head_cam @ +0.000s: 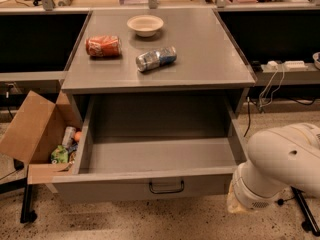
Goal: Close top drawer
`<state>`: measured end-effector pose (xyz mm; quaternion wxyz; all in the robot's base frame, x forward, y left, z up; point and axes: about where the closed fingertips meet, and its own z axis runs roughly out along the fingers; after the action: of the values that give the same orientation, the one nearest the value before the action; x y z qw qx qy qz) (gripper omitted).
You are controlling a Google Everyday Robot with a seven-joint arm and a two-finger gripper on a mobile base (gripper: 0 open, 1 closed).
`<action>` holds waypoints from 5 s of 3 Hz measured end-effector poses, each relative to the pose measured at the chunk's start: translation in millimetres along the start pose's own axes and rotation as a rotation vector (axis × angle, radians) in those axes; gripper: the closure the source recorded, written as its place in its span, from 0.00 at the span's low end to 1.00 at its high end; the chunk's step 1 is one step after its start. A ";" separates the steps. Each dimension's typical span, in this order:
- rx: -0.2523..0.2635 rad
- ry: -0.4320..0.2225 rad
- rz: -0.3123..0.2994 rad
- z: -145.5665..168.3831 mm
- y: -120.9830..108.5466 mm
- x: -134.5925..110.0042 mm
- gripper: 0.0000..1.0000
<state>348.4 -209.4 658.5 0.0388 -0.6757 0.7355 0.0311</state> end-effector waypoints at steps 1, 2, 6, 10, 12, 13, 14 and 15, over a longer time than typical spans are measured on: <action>0.053 0.006 -0.048 20.3 -20.2 -0.2 1.00; 0.084 0.017 -0.086 32.3 -42.1 -5.9 1.00; 0.086 0.019 -0.090 32.9 -42.9 -5.9 0.04; 0.165 0.011 -0.113 22.0 -96.8 6.0 0.49; 0.215 -0.040 -0.110 18.2 -136.8 -7.3 1.00; 0.240 -0.070 -0.103 18.7 -147.7 -13.3 1.00; 0.258 -0.086 -0.095 18.8 -156.7 -18.9 1.00; 0.267 -0.098 -0.081 21.2 -169.3 -13.0 1.00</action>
Offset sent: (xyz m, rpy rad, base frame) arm 0.0723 0.0128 -0.0450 -0.0390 -0.1301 0.1202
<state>518.5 -208.8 639.8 0.1652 -0.6913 0.7025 -0.0357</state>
